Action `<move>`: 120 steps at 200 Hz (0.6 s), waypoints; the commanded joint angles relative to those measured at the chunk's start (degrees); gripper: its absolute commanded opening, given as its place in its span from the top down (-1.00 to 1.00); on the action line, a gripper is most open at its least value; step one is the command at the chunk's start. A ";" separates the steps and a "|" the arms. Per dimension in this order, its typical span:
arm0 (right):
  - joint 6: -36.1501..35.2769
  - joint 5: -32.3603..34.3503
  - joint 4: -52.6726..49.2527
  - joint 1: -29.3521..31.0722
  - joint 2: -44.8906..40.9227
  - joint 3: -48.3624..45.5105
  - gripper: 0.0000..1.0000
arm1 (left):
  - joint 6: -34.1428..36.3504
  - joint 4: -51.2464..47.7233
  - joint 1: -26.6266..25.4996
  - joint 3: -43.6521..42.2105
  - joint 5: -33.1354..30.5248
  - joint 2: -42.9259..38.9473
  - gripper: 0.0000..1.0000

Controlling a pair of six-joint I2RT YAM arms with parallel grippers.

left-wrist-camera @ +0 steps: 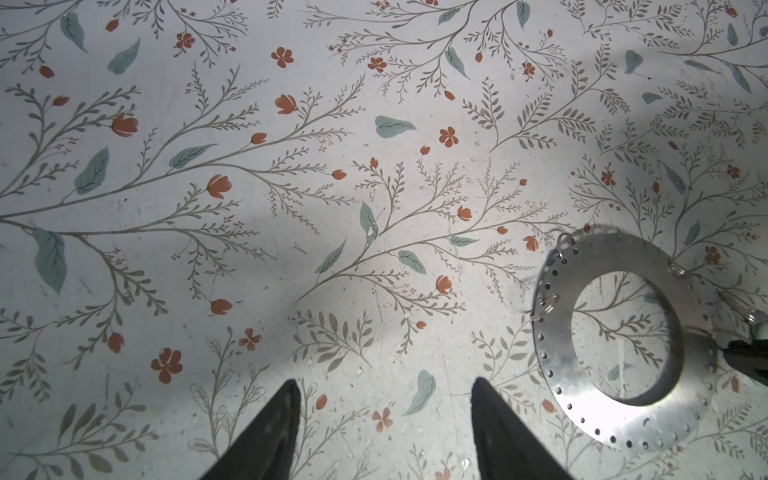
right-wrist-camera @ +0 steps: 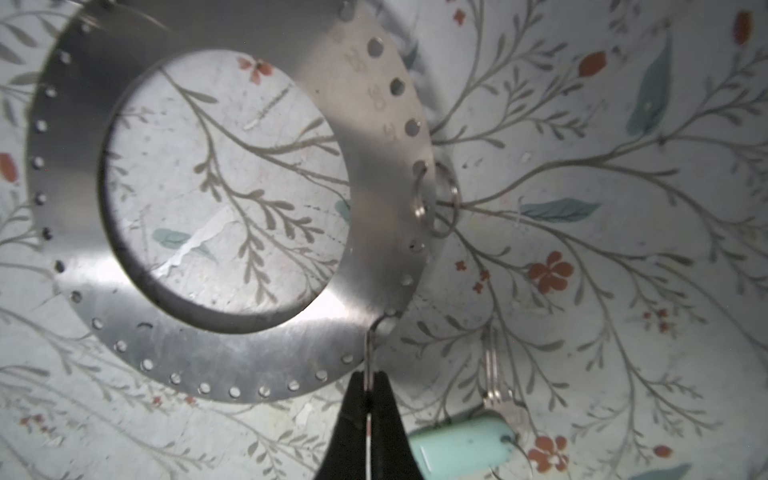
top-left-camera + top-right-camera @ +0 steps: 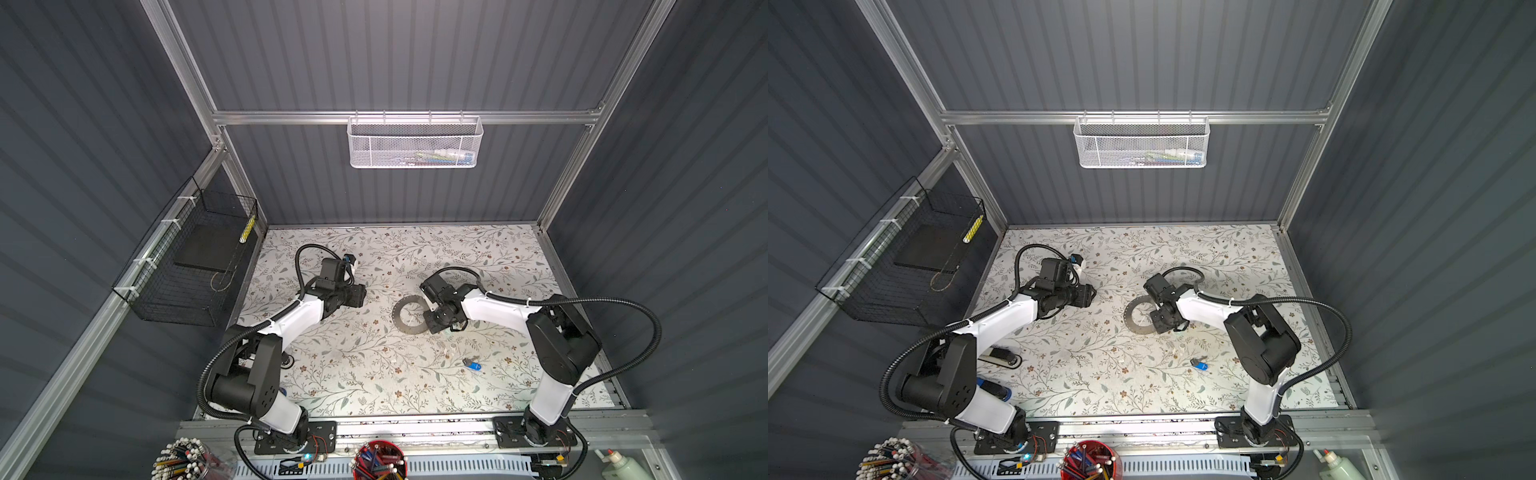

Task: Put the keys on the keyring
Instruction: 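Lift the silver ring toward the left gripper while the left gripper approaches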

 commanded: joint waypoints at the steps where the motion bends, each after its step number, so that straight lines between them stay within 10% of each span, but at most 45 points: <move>1: -8.77 1.33 2.25 1.17 -6.64 -1.08 1.00 | 3.51 3.30 -0.40 -0.22 -0.44 -4.27 -0.31; 65: -27.68 -5.05 8.14 0.65 -21.12 -6.94 1.00 | 7.71 3.96 -0.40 1.68 5.00 -9.79 -0.34; 120: -34.53 -28.89 12.41 -7.71 -29.37 -9.20 1.00 | 14.52 14.16 -0.96 -5.55 24.40 -16.65 -0.18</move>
